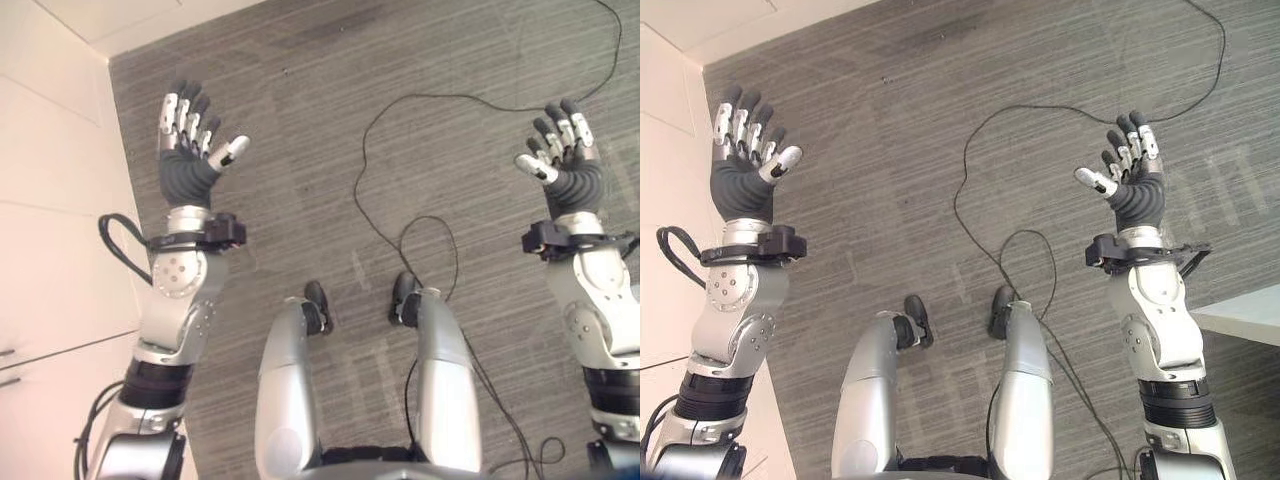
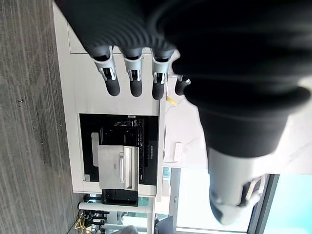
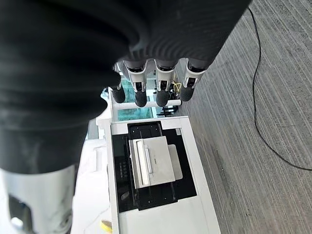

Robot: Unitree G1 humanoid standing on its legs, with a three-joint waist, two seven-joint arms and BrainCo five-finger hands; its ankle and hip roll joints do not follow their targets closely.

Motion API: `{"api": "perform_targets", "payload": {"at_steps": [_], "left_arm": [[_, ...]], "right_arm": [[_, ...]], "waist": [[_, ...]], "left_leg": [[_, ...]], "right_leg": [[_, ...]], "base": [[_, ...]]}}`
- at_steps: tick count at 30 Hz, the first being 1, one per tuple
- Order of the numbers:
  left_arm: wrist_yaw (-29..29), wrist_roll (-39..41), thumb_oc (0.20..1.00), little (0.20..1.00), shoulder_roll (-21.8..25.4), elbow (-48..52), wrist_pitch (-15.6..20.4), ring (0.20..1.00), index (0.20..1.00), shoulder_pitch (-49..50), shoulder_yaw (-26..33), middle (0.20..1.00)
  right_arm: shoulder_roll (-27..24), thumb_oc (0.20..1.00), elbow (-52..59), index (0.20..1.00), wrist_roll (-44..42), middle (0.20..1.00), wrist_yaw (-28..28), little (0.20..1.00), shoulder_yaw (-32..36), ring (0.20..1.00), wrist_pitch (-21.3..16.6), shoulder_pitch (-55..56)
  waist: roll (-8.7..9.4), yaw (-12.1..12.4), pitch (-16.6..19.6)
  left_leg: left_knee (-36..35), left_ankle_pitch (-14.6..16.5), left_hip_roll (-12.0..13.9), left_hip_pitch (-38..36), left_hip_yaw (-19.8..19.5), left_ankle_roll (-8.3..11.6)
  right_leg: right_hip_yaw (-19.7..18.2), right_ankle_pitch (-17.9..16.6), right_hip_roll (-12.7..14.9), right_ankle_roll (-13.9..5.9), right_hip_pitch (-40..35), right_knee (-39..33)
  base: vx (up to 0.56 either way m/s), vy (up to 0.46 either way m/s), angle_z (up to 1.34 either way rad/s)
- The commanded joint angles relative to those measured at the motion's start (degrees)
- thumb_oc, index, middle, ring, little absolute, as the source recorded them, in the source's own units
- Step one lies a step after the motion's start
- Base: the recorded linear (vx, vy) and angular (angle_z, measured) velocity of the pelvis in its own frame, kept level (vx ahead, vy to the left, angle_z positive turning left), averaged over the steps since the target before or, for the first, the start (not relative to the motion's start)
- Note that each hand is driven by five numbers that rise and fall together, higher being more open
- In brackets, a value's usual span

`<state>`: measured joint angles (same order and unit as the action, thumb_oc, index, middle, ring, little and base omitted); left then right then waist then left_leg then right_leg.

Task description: Place the dishes in the dishwasher.

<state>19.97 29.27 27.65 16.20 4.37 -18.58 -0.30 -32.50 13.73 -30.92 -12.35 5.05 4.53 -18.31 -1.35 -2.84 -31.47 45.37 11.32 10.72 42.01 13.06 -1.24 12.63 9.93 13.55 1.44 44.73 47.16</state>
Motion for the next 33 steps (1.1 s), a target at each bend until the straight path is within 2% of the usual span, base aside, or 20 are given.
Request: {"api": "perform_targets", "payload": {"at_steps": [1, 4, 5, 9, 13, 20, 27, 33], "left_arm": [[-1.1, 0.8, 1.0, 1.0, 2.6, 4.6, 5.4, 1.0, 1.0, -1.4, 0.6, 1.0], [-0.7, 1.2, 1.0, 1.0, 2.6, 5.1, 6.5, 1.0, 1.0, -2.7, 0.4, 1.0], [-0.7, 1.2, 1.0, 1.0, 2.4, 5.0, 6.6, 1.0, 1.0, -3.0, 0.3, 1.0], [-1.0, 1.3, 1.0, 1.0, 1.7, 4.9, 6.6, 1.0, 1.0, -3.7, 0.1, 1.0], [-1.9, 2.5, 1.0, 1.0, 2.2, 4.4, 7.3, 1.0, 1.0, -4.3, 0.3, 1.0], [-2.7, 4.6, 1.0, 1.0, 3.4, 2.4, 9.5, 1.0, 1.0, -6.9, -0.9, 1.0], [-4.0, 7.5, 1.0, 1.0, 4.4, -0.7, 10.2, 1.0, 1.0, -9.4, -2.5, 1.0], [-4.6, 8.8, 1.0, 1.0, 5.9, -2.6, 10.1, 1.0, 1.0, -12.3, -5.1, 1.0]], "right_arm": [[-2.8, 1.0, 4.8, 1.0, 1.3, 1.0, -0.7, 1.0, 3.0, 1.0, -1.7, -3.2], [-3.7, 1.0, 4.7, 1.0, 2.0, 1.0, -0.7, 1.0, 2.8, 1.0, -1.7, -5.9], [-3.8, 1.0, 4.6, 1.0, 2.3, 1.0, -0.7, 1.0, 2.7, 1.0, -1.8, -6.2], [-4.6, 1.0, 4.5, 1.0, 4.0, 1.0, -0.6, 1.0, 2.5, 1.0, -1.0, -7.2], [-8.0, 1.0, 1.2, 1.0, 8.4, 1.0, -0.2, 1.0, 2.1, 1.0, 1.5, -10.4], [-14.4, 1.0, -8.7, 1.0, 9.3, 1.0, -0.2, 1.0, -2.6, 1.0, 5.9, -20.6], [-19.0, 1.0, -28.6, 1.0, 3.1, 1.0, 4.2, 1.0, -10.5, 1.0, 9.9, -33.1], [-20.0, 1.0, -54.9, 1.0, -5.6, 1.0, 10.9, 1.0, -24.1, 1.0, 12.6, -50.5]], "waist": [[-0.39, -0.8, 1.7], [-0.99, -0.4, 1.7], [-1.0, -0.4, 1.7], [-0.9, -0.1, 1.7], [-0.61, 0.6, 1.7], [-0.06, 2.4, 3.2], [0.96, 5.4, 4.9], [0.97, 9.1, 5.4]], "left_leg": [[-6.9, 0.2, 1.6, -4.3, -1.9, 2.71], [-4.4, 0.9, 2.0, -1.7, -1.8, 2.67], [-3.1, 2.7, 1.8, -1.9, -2.4, 3.04], [1.4, 5.1, 1.7, -0.5, -3.5, 2.56], [5.9, 7.9, 1.3, -0.9, -4.5, 2.08], [9.0, 9.5, 1.4, -1.6, -5.2, 2.13], [10.7, 11.1, 1.2, -4.7, -6.0, 2.63], [9.8, 10.7, 0.4, -5.6, -6.7, 2.77]], "right_leg": [[-4.6, 5.5, 2.2, -4.98, -5.5, -0.4], [-4.6, 6.6, 2.9, -4.71, -2.4, 3.0], [-5.0, 8.2, 2.8, -4.99, -2.7, 4.4], [-5.6, 10.3, 3.1, -4.35, -1.2, 8.7], [-5.7, 11.6, 3.4, -3.75, -1.6, 11.5], [-4.8, 13.5, 4.1, -3.44, -2.2, 14.6], [-3.1, 14.6, 5.7, -3.05, -5.5, 15.7], [-1.4, 14.2, 7.8, -2.87, -6.4, 15.7]], "base": [[-0.1, 0.006, 0.08], [-0.05, 0.003, 0.09], [0.03, -0.012, 0.11], [0.01, -0.013, 0.11], [0.04, 0.001, 0.06], [0.05, -0.015, 0.05], [0.1, -0.047, 0.09], [0.03, -0.051, 0.14]]}}
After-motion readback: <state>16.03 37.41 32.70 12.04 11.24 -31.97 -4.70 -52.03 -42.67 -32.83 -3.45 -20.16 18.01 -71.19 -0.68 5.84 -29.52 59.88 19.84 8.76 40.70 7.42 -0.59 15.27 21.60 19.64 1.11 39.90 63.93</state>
